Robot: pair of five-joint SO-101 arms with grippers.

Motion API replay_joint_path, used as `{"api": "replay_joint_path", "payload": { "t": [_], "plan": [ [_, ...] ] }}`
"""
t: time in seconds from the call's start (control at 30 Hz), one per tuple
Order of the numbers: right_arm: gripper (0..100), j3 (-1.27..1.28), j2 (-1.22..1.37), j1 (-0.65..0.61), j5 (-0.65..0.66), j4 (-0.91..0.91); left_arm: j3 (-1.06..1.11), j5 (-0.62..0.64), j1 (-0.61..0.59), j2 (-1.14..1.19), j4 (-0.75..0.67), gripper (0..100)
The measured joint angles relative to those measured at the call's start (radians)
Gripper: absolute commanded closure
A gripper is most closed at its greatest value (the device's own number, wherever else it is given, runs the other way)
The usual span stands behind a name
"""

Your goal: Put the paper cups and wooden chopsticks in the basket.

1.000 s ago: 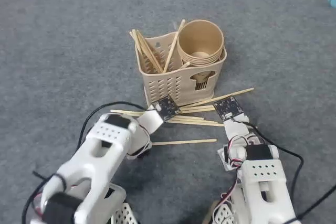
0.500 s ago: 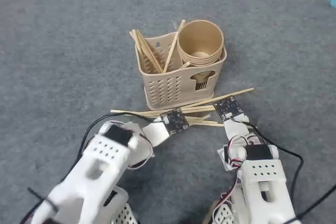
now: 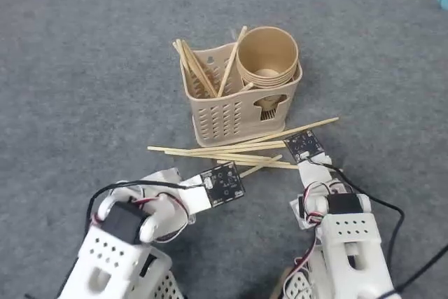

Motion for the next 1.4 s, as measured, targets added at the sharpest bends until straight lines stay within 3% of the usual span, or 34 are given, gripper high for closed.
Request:
{"api": "replay_joint_path", "payload": {
  "t": [0.27,0.5,0.83,1.03,1.4],
  "plan": [
    [84.1,0.0,0.0,0.0,0.0,0.0,0.0,0.16,0.137,0.219,-0.216,98],
    [84.1,0.0,0.0,0.0,0.0,0.0,-0.084,0.176,0.15,0.612,-0.454,98],
    [84.1,0.0,0.0,0.005,-0.002,0.0,-0.333,0.178,0.15,1.091,-0.477,95],
    [84.1,0.0,0.0,0.008,-0.005,-0.002,-0.377,0.215,0.15,1.119,-0.477,83],
    [84.1,0.0,0.0,0.009,-0.005,-0.002,-0.377,0.247,0.153,1.12,-0.471,83]
  ]
}}
